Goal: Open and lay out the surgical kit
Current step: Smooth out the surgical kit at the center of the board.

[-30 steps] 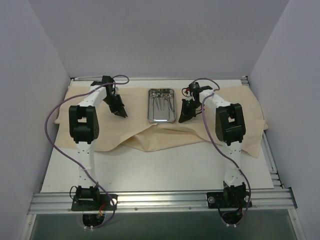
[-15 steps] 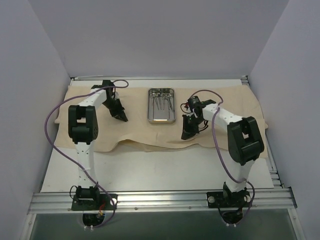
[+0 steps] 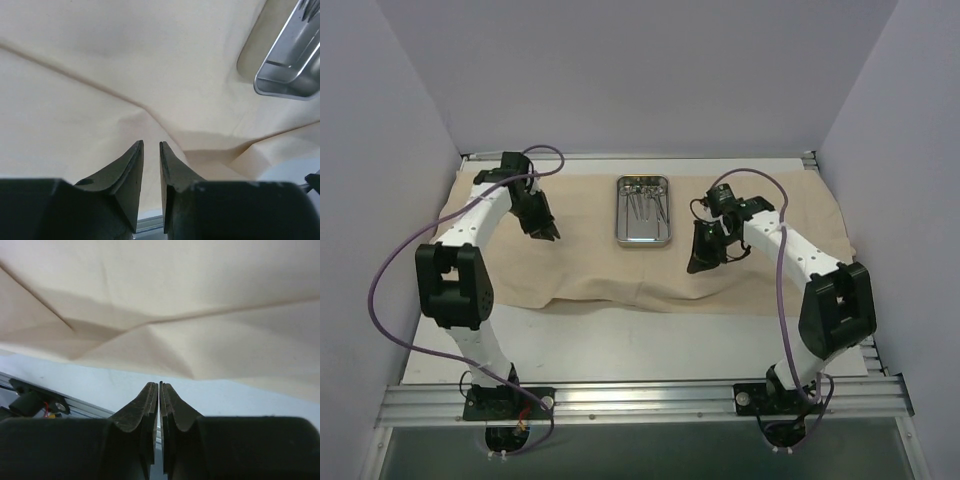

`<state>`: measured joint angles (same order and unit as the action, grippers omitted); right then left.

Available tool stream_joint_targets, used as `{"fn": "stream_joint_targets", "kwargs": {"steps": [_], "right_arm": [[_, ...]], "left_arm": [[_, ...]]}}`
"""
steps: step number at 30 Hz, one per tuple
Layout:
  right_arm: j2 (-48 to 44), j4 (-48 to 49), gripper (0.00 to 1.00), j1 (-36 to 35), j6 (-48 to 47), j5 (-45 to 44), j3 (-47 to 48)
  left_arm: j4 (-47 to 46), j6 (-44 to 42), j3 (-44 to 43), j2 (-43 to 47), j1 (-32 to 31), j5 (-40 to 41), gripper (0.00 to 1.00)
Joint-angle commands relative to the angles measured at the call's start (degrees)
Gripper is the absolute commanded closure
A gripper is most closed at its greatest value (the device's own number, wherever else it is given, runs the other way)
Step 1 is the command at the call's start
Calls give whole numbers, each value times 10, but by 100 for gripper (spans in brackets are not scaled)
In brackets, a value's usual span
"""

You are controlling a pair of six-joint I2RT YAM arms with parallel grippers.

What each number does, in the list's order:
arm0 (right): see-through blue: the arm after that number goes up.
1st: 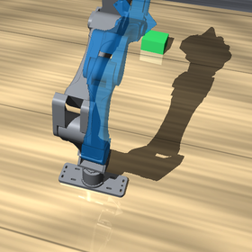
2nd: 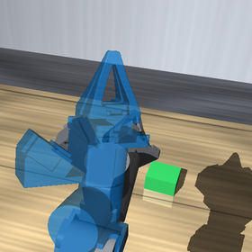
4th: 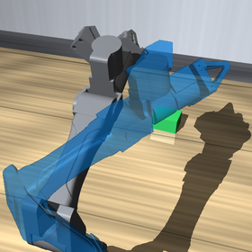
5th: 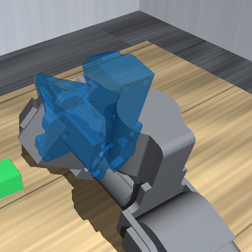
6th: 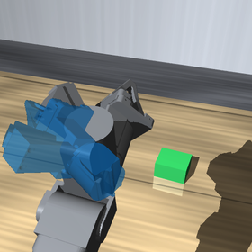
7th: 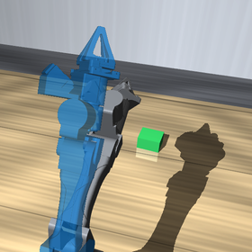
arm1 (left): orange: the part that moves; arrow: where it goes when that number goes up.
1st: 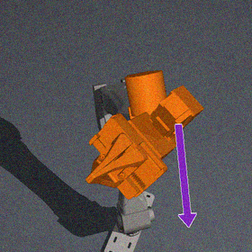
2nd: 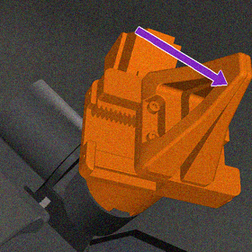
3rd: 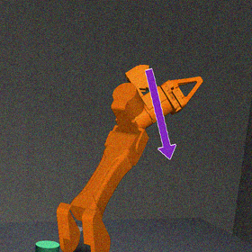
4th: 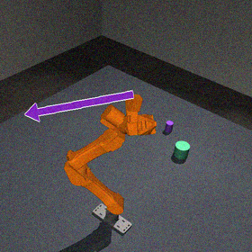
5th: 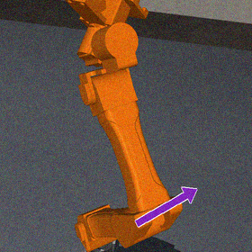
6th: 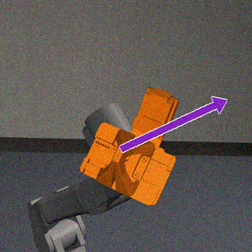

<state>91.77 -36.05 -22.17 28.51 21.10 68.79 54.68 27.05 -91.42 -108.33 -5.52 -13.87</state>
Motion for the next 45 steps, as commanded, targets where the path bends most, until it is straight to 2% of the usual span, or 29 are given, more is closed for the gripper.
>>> {"fn": "stream_joint_targets", "kwargs": {"steps": [1,6,8,9,14,20,25,32,35,37,40,43,45], "right_arm": [[40,50,92,-18,3,39,64],[108,28,92,-79,-21,9,170],[114,27,93,-84,-22,7,192],[111,32,93,-84,-19,8,193],[104,37,93,-85,-12,-1,200],[93,41,95,-84,-28,-7,201],[76,49,98,-81,-57,-11,187],[38,83,100,-61,-74,52,123],[28,85,100,-59,-93,58,100],[25,90,100,-53,-101,66,89],[37,94,100,-51,-120,82,82],[68,83,100,-51,-137,96,100],[80,80,100,-51,-139,93,108]], "left_arm": [[-5,-13,40,68,10,34,72],[3,-8,127,120,52,66,81],[-14,-8,149,127,91,58,96],[-23,-9,166,127,100,53,98],[-23,-9,179,94,135,21,98],[-41,32,257,89,141,-8,98],[-55,76,280,80,137,21,98],[-59,136,323,58,131,124,98],[-41,148,339,29,132,129,98],[4,158,332,38,126,160,98],[41,161,362,70,136,167,98],[73,158,413,114,154,132,98],[102,166,431,188,155,104,98]]}}
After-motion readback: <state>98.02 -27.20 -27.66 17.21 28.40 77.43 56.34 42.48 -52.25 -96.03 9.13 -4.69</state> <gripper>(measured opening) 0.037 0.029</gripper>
